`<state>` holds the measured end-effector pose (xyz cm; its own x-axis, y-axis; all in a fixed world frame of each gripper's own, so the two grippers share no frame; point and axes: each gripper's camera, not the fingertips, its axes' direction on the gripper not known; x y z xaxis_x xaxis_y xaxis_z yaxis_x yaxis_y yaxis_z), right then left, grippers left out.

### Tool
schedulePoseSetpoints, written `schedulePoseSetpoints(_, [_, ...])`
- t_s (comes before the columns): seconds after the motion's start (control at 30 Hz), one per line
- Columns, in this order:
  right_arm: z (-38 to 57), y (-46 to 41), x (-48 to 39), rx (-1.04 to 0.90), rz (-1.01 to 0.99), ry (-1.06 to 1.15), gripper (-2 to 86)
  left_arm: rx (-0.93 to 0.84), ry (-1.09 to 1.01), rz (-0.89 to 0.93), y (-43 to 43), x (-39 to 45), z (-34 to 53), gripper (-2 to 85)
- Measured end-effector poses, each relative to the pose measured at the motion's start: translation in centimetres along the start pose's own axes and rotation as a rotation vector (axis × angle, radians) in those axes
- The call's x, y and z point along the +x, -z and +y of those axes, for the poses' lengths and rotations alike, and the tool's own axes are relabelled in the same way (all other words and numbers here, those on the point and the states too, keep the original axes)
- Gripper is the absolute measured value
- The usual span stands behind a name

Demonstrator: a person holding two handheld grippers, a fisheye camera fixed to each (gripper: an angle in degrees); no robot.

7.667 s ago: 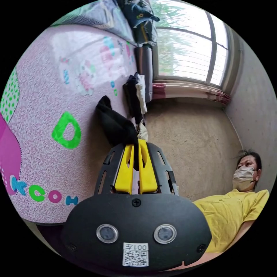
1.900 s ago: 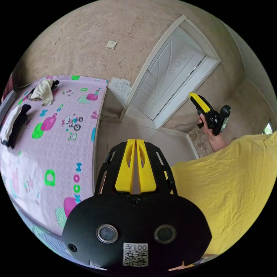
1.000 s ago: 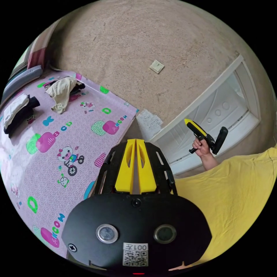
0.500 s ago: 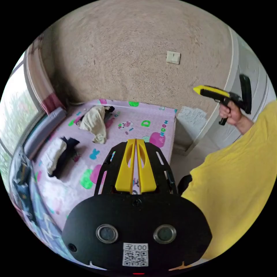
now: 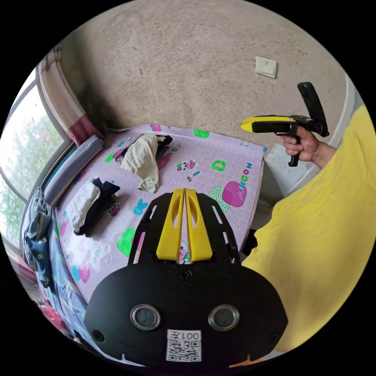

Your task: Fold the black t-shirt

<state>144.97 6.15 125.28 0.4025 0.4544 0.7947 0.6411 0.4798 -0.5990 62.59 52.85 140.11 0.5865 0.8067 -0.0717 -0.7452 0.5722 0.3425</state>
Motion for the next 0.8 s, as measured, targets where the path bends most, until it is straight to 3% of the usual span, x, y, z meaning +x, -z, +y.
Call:
schedulePoseSetpoints(0.1, [-3.6,-2.3,2.7,-0.002,-0.031,0.071,3.1,-0.018,0.09,0.004,-1.8,-2.3,-1.2,-1.3])
schedulePoseSetpoints(0.2, [-7.2,-4.9,5.0,-0.021,-0.039,0.179,1.7,-0.06,0.196,-0.003,-4.2,-4.9,-3.2,-1.2])
schedulePoseSetpoints(0.3, [-10.3,-7.9,7.7,-0.061,-0.097,0.272,2.1,-0.081,0.322,0.013,-7.1,-7.8,-5.2,-0.5])
schedulePoseSetpoints(0.5, [-14.1,-14.9,13.4,-0.194,-0.214,0.256,6.0,-0.15,0.619,0.124,-16.7,-16.3,-6.9,4.4])
schedulePoseSetpoints(0.8, [-22.2,-23.1,17.4,-0.059,-0.025,0.278,7.9,-0.125,0.784,0.13,-25.1,-29.6,-10.0,6.0])
